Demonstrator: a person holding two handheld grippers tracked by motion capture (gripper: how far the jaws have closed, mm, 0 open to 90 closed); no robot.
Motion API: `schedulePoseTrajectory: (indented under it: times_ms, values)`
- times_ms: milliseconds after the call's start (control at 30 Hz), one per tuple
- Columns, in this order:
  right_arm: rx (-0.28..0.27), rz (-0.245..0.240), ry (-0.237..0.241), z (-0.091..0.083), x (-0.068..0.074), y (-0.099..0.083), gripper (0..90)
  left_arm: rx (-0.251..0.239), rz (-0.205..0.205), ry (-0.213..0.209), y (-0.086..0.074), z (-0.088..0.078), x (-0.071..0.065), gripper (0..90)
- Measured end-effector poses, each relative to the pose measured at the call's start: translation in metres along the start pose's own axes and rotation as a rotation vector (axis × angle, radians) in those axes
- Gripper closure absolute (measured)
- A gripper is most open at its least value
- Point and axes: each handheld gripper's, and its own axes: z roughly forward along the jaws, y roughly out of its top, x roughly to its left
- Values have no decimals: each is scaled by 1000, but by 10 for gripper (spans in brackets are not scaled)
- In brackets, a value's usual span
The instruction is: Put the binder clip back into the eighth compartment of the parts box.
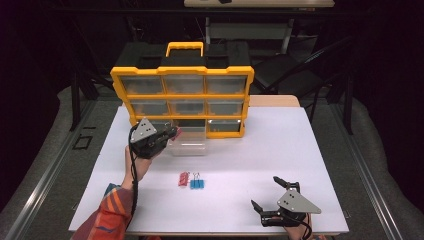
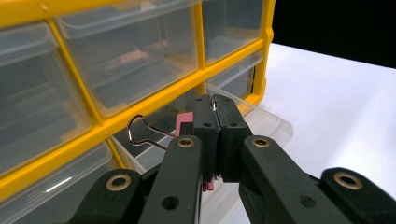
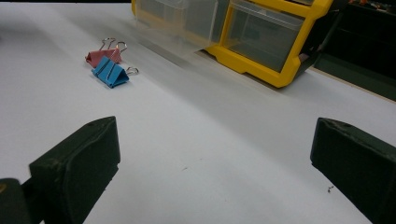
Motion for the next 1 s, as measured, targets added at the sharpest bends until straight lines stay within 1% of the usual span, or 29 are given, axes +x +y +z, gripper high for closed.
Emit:
schedulePoseTrajectory:
  times_ms: [133,167,200,233,267,300,333,367,400,467,500,533,567,600,667,700,733,767,900,1000]
  values:
    - [-1,0,-1,0,0,0,10,7,-25,-9,-4,7,2,881]
    - [-1,0,-1,0,0,0,10,13,-24,-10,-5,9,3,881]
    - [1,-1,1,0,0,0,10,15,-31,-11,-5,10,4,813]
    - [0,0,3,0,0,0,10,15,-46,-22,-6,11,5,745]
    - [0,0,3,0,0,0,10,15,-52,-34,-7,11,6,745]
    - [0,-1,3,-1,0,0,9,11,-60,-29,-7,10,8,582]
    - [-1,-1,4,-1,0,0,9,-2,-76,-28,-6,6,9,483]
    - [-1,-1,4,-1,0,0,9,-2,-76,-28,-6,6,9,424]
    - [-1,-1,5,-1,0,0,10,-5,-75,-31,-5,4,10,424]
    - [1,-1,6,-1,0,0,10,-3,-77,-44,-5,0,9,305]
    - [0,1,7,-1,0,0,10,2,-68,-50,-5,-2,8,213]
    - [0,0,7,-1,0,0,10,9,-60,-51,-6,-4,7,183]
    - [0,0,7,-1,0,0,10,14,-56,-52,-7,-6,6,183]
    - [-1,1,7,-1,0,0,10,17,-49,-57,-8,-8,6,152]
    - [-1,1,7,-1,0,0,10,24,-42,-59,-10,-11,4,139]
    - [0,1,8,-1,0,0,9,28,-38,-62,-12,-12,4,114]
    - [-3,0,9,-1,0,0,10,32,-37,-64,-14,-14,3,70]
    - [-3,0,9,-1,0,0,10,37,-37,-69,-15,-16,3,70]
    - [-4,1,12,-2,0,1,10,44,-37,-76,-21,-20,2,7]
    - [-8,3,14,-1,0,1,9,40,-38,-92,-24,-23,0,0]
